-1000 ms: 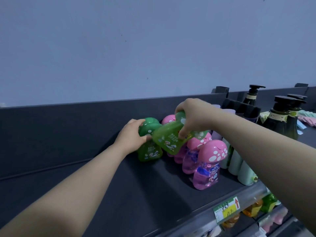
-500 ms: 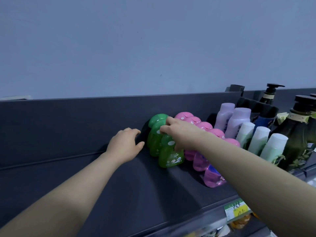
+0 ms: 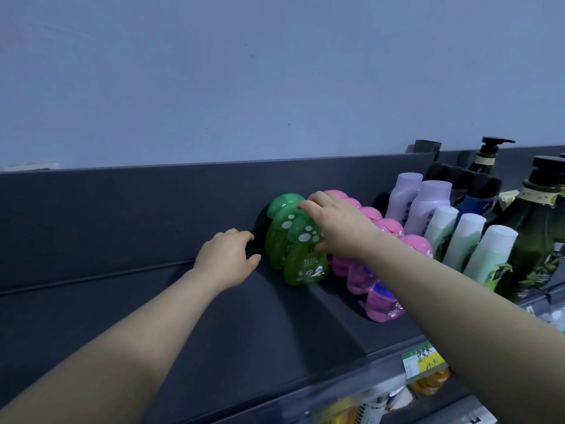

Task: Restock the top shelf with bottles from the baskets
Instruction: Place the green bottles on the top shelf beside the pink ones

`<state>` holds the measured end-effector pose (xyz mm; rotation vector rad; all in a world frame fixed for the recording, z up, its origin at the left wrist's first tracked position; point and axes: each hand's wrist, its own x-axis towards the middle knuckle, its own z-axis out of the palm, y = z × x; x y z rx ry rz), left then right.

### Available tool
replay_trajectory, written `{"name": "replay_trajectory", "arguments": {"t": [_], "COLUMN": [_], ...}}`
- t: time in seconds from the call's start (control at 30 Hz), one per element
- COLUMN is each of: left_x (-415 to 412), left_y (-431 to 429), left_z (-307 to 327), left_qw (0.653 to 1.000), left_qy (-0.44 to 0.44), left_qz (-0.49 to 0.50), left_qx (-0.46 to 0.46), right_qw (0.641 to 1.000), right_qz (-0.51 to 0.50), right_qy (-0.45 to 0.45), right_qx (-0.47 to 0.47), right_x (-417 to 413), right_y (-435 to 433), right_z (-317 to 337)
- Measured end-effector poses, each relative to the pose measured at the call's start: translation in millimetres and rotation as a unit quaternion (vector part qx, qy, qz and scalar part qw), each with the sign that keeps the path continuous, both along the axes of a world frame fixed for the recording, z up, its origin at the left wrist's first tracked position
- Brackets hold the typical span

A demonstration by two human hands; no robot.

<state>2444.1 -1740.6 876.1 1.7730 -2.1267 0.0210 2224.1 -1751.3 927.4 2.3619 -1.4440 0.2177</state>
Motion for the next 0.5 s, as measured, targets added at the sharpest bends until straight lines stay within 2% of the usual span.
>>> {"name": "replay_trajectory", "arguments": {"t": [0.23,0.5], "left_x": [-14,-52], "left_y": [39,123], "left_z": [10,13], "left_qw": [1.0,0.999], "left_qy": [-0.009,-0.029], "left_qz": [0.009,-0.003], "left_qx": [-0.008,-0.025], "right_qw": [0.998,0.995], "right_qz": [-0.031,-0.056], "right_qy": [-0.046,-0.082], "right_qx": [-0.017,0.016], "right_x": [-19,-52], "right_y": [41,142], "right_z": [6,-13]}}
